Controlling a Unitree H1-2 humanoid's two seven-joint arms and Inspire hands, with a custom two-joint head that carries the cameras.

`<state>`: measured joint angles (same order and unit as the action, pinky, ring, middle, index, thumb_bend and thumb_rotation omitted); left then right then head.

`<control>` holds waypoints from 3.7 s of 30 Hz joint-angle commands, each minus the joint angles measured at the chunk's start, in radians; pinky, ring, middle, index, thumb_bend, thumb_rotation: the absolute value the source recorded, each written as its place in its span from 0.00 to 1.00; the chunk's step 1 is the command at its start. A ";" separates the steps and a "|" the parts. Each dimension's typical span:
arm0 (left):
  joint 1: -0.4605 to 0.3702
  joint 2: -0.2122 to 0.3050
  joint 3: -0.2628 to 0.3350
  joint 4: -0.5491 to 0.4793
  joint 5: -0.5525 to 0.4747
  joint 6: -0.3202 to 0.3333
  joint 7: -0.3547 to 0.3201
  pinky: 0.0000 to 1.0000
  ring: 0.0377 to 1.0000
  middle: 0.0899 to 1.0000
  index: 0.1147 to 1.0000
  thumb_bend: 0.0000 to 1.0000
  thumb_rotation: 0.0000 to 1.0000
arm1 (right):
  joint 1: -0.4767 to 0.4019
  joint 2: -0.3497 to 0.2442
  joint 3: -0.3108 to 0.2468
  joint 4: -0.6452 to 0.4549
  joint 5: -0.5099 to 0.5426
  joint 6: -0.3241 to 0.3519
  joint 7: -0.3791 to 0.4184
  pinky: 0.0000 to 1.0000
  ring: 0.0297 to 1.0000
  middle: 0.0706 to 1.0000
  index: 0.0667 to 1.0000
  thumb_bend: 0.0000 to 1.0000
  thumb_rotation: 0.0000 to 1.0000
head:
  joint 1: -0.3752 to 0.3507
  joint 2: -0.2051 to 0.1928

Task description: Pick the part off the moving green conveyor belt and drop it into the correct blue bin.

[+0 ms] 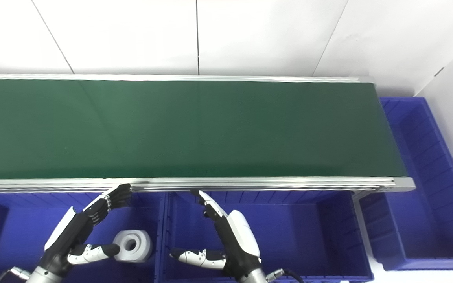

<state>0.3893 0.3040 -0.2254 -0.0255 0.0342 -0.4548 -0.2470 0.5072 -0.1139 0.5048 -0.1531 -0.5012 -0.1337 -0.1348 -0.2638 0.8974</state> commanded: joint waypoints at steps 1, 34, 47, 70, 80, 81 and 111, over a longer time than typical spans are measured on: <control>0.024 0.024 0.003 -0.040 0.007 -0.015 0.040 0.85 0.87 0.87 0.87 0.84 0.64 | 0.011 0.001 0.016 -0.042 -0.005 -0.058 0.014 0.78 0.89 0.93 0.93 0.82 0.49 | -0.001 -0.002; -0.084 0.287 -0.481 0.034 0.183 -0.015 0.672 0.84 0.87 0.89 0.89 0.86 0.68 | 0.020 -0.035 -0.048 -0.060 0.020 -0.023 0.099 0.82 0.97 1.00 1.00 0.87 0.46 | 0.008 -0.024; -0.125 0.333 -0.590 0.039 0.193 -0.015 0.790 0.85 0.88 0.89 0.89 0.87 0.65 | 0.051 -0.039 -0.045 -0.079 0.016 -0.021 0.121 0.84 0.98 1.00 1.00 0.88 0.42 | 0.031 -0.047; -0.128 0.316 -0.599 0.043 0.143 -0.015 0.801 0.84 0.89 0.91 0.91 0.79 0.65 | 0.073 0.005 -0.088 -0.079 0.039 -0.012 0.132 0.86 0.97 1.00 1.00 0.86 0.41 | 0.048 -0.043; -0.145 0.292 -0.632 0.091 0.180 -0.015 0.845 0.79 0.86 0.89 0.89 0.78 0.63 | 0.069 -0.002 -0.104 -0.024 0.050 -0.057 0.119 0.82 0.95 1.00 1.00 0.85 0.41 | 0.249 -0.176; -0.148 0.288 -0.640 0.100 0.178 -0.015 0.847 0.78 0.85 0.88 0.88 0.78 0.63 | 0.067 -0.006 -0.107 -0.011 0.052 -0.068 0.115 0.82 0.95 1.00 1.00 0.85 0.41 | 0.294 -0.209; -0.286 0.259 -0.831 0.284 0.199 -0.015 1.012 0.72 0.79 0.83 0.81 0.78 0.57 | -0.018 -0.017 -0.138 0.193 0.078 -0.190 0.068 0.76 0.93 1.00 1.00 0.86 0.38 | 0.421 -0.450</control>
<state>0.1174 0.5616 -1.0531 0.2604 0.2284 -0.4517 0.7469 0.4935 -0.1355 0.3678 0.0533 -0.4230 -0.2709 -0.0506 0.1564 0.4465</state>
